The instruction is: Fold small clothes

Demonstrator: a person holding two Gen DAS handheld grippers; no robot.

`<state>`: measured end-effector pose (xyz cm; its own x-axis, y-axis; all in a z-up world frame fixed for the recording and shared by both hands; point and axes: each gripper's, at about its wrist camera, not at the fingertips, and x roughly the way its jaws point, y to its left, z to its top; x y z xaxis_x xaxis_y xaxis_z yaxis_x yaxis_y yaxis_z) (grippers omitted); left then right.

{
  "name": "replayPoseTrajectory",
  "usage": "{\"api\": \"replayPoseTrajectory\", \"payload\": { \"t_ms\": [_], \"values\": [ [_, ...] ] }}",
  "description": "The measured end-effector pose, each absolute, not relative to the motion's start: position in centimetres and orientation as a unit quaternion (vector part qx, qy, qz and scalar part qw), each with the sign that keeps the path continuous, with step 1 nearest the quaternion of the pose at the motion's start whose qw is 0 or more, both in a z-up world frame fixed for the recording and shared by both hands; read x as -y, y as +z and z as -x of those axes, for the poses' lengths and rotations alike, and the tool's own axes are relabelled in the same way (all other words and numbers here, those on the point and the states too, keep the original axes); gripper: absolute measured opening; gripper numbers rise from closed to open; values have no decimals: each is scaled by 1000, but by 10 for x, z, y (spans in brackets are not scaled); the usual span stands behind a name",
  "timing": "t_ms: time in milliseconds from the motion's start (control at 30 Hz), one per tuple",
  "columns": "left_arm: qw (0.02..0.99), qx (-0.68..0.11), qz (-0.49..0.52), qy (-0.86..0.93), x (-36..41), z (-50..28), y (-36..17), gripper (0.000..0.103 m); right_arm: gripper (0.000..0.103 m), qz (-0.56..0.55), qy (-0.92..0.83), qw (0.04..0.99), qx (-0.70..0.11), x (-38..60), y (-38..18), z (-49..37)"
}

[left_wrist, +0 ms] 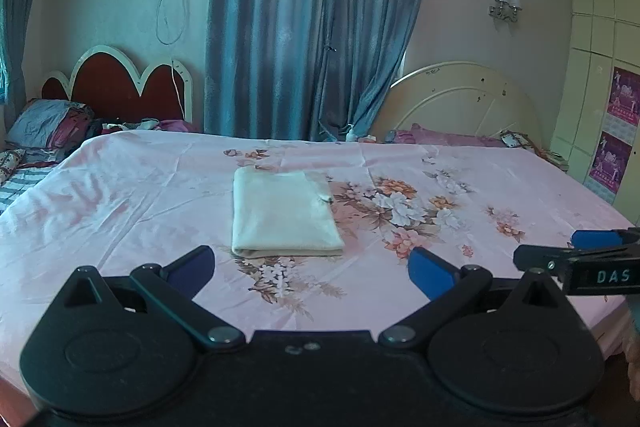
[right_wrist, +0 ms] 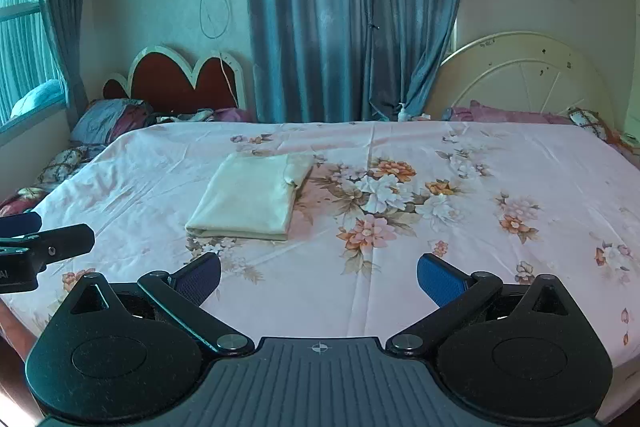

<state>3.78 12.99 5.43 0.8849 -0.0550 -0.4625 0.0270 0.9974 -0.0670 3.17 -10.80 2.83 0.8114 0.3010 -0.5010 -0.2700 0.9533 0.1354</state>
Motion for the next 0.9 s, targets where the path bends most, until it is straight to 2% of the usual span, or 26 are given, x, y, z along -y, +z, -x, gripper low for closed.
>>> {"api": "replayPoseTrajectory", "payload": {
  "t_ms": [900],
  "values": [
    [972, -233, 21, -20, -125, -38, 58, 103, 103, -31, 152, 954, -257, 118, 37, -35]
  ]
}}
